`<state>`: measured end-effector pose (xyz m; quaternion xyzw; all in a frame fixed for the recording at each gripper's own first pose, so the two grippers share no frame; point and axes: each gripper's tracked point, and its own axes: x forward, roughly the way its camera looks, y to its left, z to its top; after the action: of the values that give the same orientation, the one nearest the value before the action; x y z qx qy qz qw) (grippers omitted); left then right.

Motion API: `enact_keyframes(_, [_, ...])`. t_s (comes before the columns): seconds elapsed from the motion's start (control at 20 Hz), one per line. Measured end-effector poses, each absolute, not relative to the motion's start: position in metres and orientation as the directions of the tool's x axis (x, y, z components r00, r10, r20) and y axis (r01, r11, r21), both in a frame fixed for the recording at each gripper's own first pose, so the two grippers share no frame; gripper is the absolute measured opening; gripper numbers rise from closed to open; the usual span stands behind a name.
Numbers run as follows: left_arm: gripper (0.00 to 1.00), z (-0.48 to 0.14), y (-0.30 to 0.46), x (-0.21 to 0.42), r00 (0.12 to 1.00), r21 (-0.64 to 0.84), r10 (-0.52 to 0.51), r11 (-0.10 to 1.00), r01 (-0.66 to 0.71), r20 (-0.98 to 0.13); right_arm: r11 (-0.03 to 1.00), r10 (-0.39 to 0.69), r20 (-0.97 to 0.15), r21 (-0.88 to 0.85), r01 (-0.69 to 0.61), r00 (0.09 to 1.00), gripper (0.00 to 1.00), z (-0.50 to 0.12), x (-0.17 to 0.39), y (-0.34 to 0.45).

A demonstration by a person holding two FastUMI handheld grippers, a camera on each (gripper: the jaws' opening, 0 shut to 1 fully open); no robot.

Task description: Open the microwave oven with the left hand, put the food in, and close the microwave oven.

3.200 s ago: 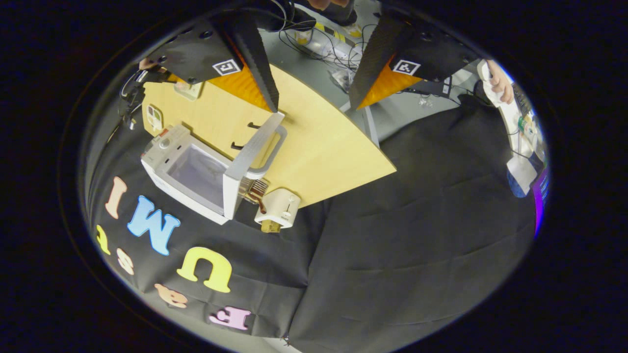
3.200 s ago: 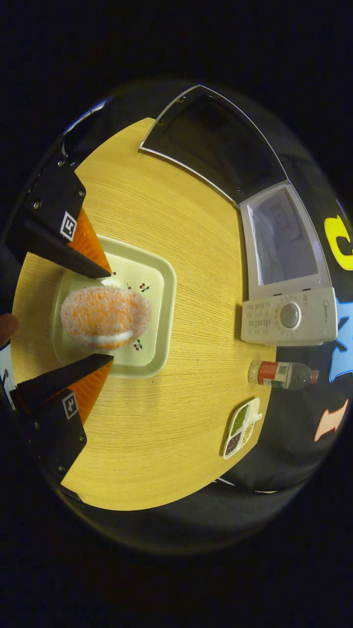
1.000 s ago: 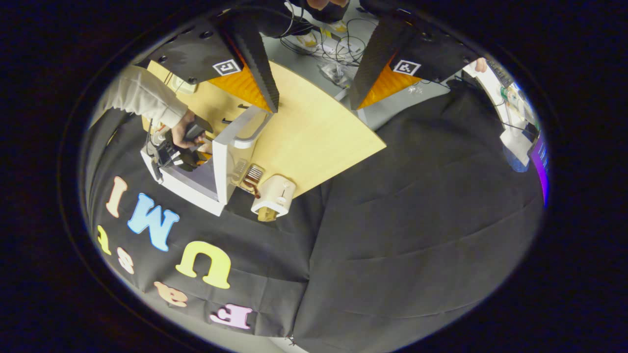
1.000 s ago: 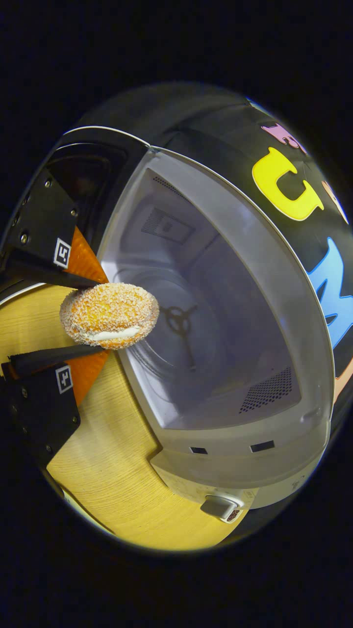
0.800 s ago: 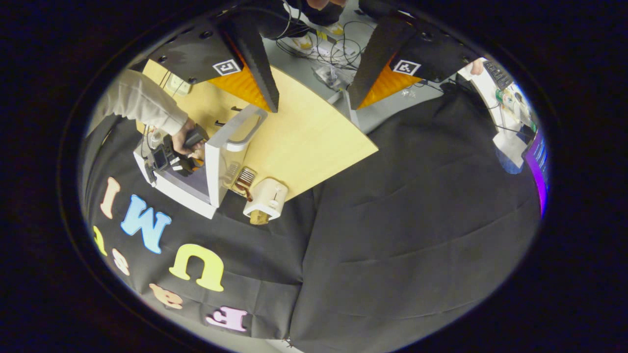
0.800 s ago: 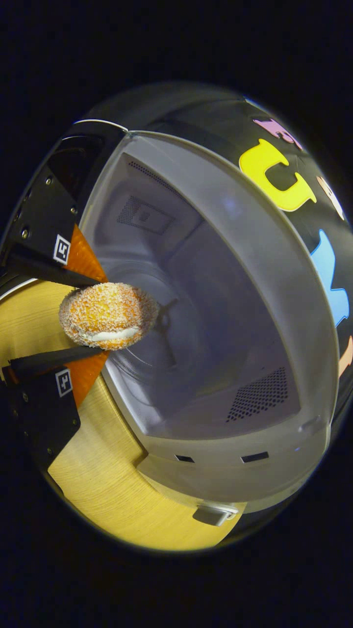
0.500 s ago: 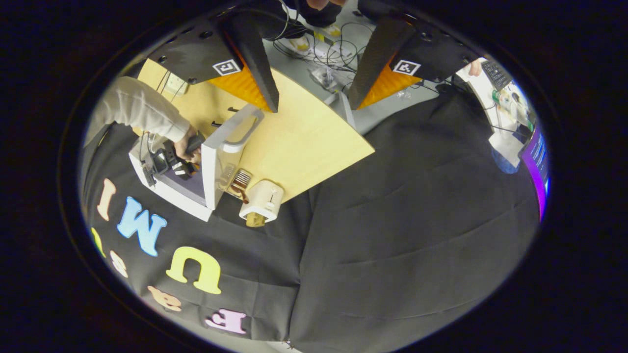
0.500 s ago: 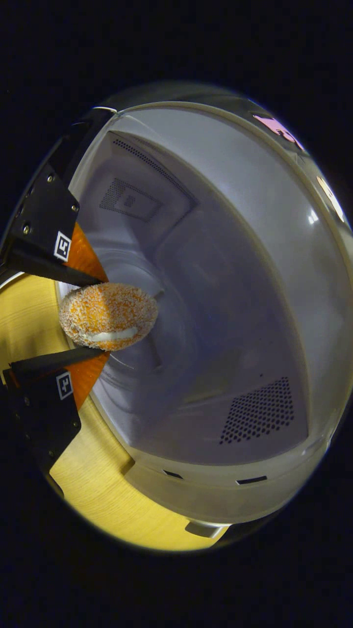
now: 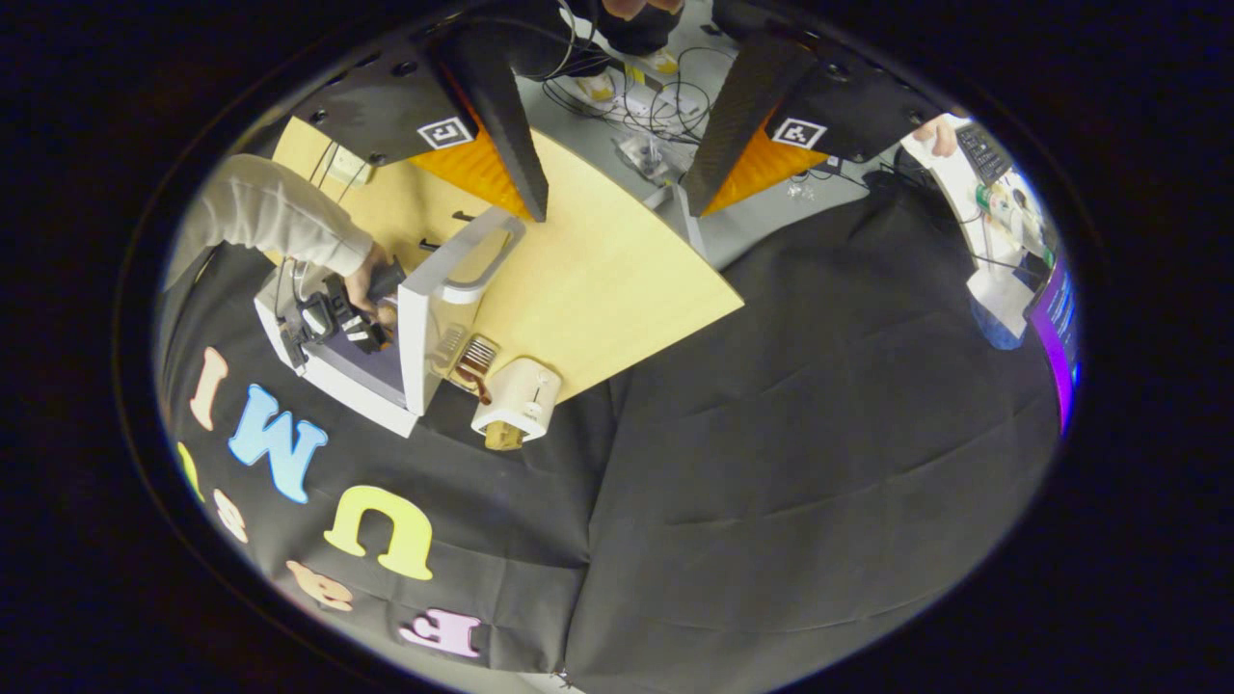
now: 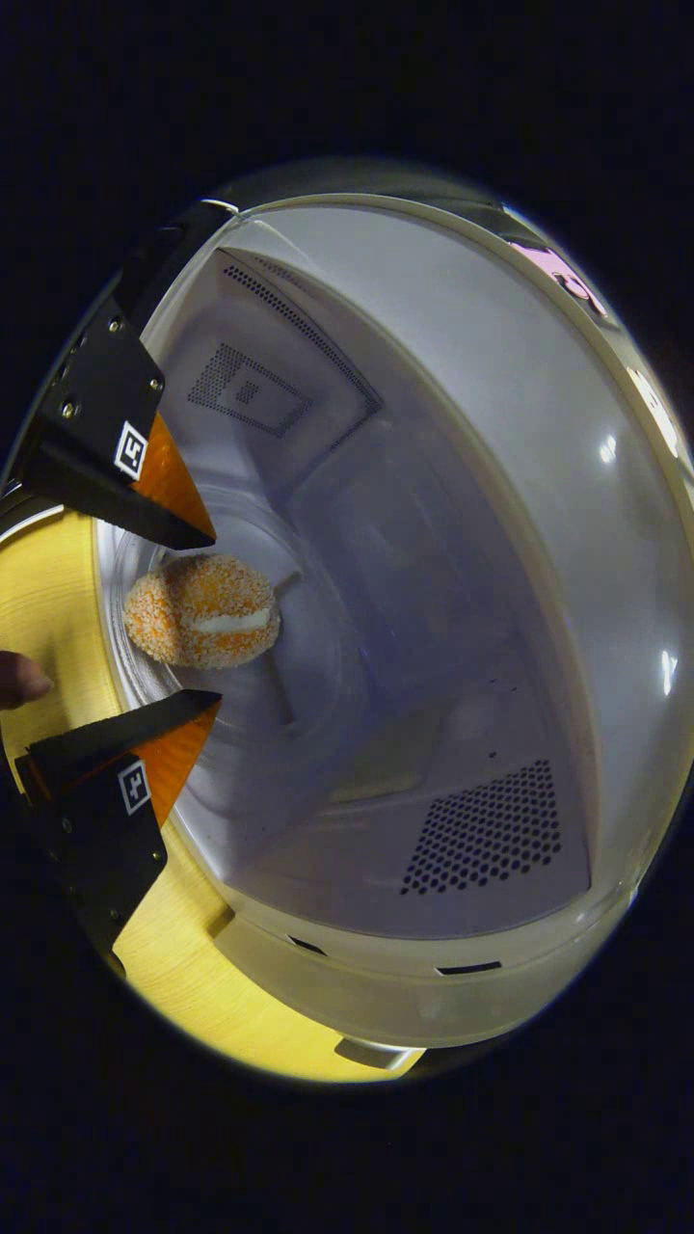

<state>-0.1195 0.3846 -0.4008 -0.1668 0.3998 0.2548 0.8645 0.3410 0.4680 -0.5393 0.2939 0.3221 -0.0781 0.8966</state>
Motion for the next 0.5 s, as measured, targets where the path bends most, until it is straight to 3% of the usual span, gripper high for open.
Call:
enact_keyframes(0.05, [1.0,-0.401,0.384,-0.117,0.556,-0.089,0.304,0.817,-0.57,-0.773,0.816,0.058,-0.624,0.479,0.323,0.779,0.93,-0.537,0.338,0.469])
enact_keyframes(0.1, [0.92,-0.402,0.383,-0.114,0.564,-0.092,0.3,0.822,-0.563,-0.769,0.82,0.07,-0.629,0.478,0.314,0.775,0.96,-0.533,0.334,0.469])
enact_keyframes(0.15, [0.94,-0.403,0.382,-0.11,0.572,-0.095,0.294,0.828,-0.553,-0.766,0.826,0.087,-0.63,0.479,0.297,0.771,0.97,-0.532,0.33,0.471])
enact_keyframes(0.4, [1.0,-0.405,0.395,-0.089,0.632,-0.121,0.266,0.858,-0.5,-0.728,0.886,0.15,-0.595,0.436,0.16,0.79,0.97,-0.485,0.292,0.466])
enact_keyframes(0.5, [0.96,-0.412,0.405,-0.076,0.659,-0.134,0.258,0.866,-0.483,-0.706,0.898,0.194,-0.579,0.429,0.094,0.792,0.97,-0.46,0.272,0.463])
